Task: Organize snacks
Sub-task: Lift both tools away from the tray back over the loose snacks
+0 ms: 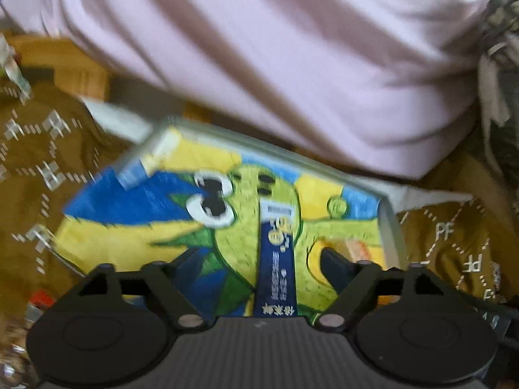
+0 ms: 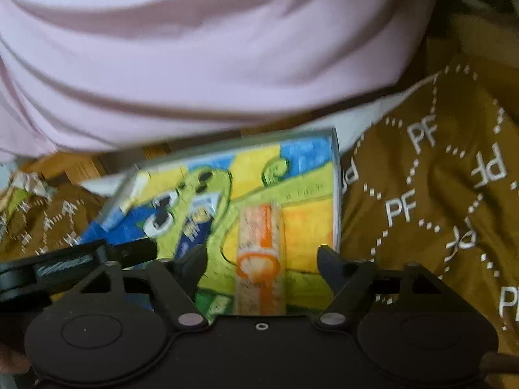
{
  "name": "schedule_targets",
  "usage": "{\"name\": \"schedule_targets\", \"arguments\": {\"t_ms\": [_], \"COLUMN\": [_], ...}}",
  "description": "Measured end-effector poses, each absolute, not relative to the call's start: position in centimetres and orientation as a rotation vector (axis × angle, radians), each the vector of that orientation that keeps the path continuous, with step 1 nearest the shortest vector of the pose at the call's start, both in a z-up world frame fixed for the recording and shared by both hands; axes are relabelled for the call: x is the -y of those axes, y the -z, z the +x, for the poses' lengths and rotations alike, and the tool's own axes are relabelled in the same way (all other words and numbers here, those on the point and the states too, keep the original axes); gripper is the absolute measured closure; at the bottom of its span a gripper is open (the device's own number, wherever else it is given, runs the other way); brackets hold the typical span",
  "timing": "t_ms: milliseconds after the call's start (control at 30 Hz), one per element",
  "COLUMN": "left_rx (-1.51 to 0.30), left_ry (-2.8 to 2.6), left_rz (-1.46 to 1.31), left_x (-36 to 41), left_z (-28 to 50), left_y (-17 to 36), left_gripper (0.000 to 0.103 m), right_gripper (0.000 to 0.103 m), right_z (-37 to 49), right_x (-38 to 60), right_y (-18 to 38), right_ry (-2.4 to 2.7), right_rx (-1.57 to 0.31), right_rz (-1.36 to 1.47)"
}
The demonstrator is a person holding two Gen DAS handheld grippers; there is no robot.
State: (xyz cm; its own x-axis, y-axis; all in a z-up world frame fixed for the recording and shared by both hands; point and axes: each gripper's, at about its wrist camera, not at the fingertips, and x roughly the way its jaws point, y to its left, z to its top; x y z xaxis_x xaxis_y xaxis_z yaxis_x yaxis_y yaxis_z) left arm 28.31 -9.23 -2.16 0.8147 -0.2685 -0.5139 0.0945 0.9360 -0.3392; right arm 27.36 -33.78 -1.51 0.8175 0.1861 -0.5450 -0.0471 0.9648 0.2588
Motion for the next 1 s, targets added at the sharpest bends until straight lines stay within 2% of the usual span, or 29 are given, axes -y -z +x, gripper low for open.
{"name": "schedule_targets", "arguments": {"t_ms": [167, 267, 467, 700, 833, 1000], "left_rx": [-0.477, -0.413, -0.336, -0.253, -0.255, -0.346], "left_ry": [0.146, 0.118, 0.1, 0.134, 0.132, 0.086], "left_rz": [-0.304, -0.299, -0.292, -0.24, -0.2, -0.132], "left_x": [7.5, 6.5, 4.3, 2.4, 1.9, 1.7], "left_z": [24.8, 22.3, 17.6, 12.0, 9.2, 6.5], "left_y": [-0.2, -1.5, -3.6, -4.6, -4.5, -3.3], "left_gripper": [0.003, 0.0, 0.0, 0.0, 0.0, 0.0], "right_gripper": [0.008, 0.001, 0.001, 0.001, 0.001, 0.001], "right_z": [24.3, 21.7, 17.0, 10.3, 7.2, 3.4], "right_x": [33.2, 32.7, 31.0, 29.4, 28.9, 28.2], "right_y": [-1.2, -2.9, -5.7, -5.8, -5.8, -5.6], "right_ry": [-0.149, -0.194, -0.222, -0.098, -0.074, -0.039], "right_rx": [-0.519, -0.471, -0.37, -0.308, -0.28, -0.28], "right_rz": [0.25, 0.275, 0.212, 0.046, 0.043, 0.091]}}
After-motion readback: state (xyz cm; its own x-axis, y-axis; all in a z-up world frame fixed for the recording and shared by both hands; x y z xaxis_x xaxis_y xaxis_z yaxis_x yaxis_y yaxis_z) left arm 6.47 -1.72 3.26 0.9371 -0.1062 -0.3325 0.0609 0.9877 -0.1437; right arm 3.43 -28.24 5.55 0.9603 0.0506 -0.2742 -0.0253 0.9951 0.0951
